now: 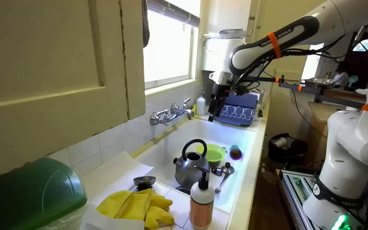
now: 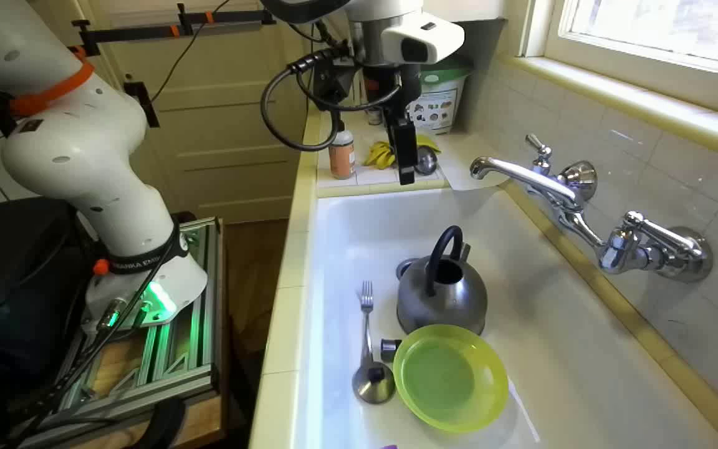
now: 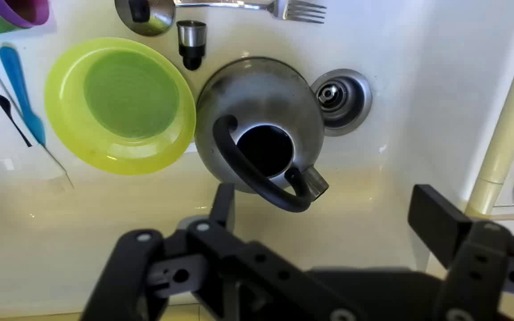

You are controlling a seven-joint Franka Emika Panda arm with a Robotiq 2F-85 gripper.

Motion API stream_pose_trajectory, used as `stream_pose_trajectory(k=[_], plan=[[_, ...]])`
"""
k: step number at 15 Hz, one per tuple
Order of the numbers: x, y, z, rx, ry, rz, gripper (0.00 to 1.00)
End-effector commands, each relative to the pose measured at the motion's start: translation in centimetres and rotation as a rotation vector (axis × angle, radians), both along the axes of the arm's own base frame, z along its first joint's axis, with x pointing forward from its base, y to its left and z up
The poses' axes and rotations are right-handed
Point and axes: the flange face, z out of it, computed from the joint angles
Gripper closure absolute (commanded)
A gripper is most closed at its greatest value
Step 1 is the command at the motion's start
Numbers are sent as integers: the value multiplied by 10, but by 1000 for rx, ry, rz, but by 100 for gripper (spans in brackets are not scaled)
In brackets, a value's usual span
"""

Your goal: Move the kettle in the sink to the right.

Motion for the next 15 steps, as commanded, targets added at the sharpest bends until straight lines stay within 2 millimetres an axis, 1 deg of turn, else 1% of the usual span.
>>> stream_pose_trajectory(k=[1, 8, 9, 13, 15], plan=[[0, 0, 0, 0, 1, 0, 0], [0, 0, 0, 0, 1, 0, 0], [3, 0, 0, -5, 6, -10, 0], [31, 9, 20, -19, 3, -59, 0], [45, 9, 30, -28, 3, -86, 0]])
